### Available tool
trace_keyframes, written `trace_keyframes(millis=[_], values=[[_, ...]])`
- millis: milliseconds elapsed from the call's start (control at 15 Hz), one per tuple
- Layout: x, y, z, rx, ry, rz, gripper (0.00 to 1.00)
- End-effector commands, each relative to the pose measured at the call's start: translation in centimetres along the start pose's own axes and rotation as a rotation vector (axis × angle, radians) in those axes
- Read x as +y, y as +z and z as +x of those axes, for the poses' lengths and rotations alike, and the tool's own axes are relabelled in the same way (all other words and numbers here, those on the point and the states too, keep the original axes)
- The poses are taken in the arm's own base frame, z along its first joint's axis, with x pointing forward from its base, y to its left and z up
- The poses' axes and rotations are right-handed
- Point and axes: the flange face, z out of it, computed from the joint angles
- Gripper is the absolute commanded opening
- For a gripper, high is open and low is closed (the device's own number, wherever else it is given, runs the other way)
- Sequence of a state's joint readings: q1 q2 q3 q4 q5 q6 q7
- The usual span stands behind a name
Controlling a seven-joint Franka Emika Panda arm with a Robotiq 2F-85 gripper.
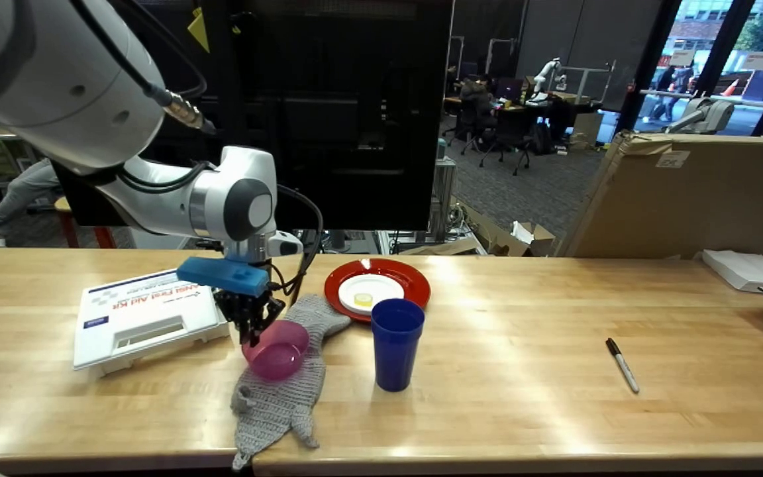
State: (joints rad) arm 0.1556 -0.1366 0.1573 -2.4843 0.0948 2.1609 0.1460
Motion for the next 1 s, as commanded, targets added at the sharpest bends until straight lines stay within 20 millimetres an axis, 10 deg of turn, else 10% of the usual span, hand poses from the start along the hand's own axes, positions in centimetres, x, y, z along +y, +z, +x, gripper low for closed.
trace_keyframes(millis=[0,467,933], values=[[0.0,0.0,-0.6,0.017,-0.02,0.076,0.53],[-1.8,1.0,-0.8,-0.022,-0.079,0.112,0.98],[-3.2,1.5,-1.3,-0.042,-0.15,0.046,1.0]])
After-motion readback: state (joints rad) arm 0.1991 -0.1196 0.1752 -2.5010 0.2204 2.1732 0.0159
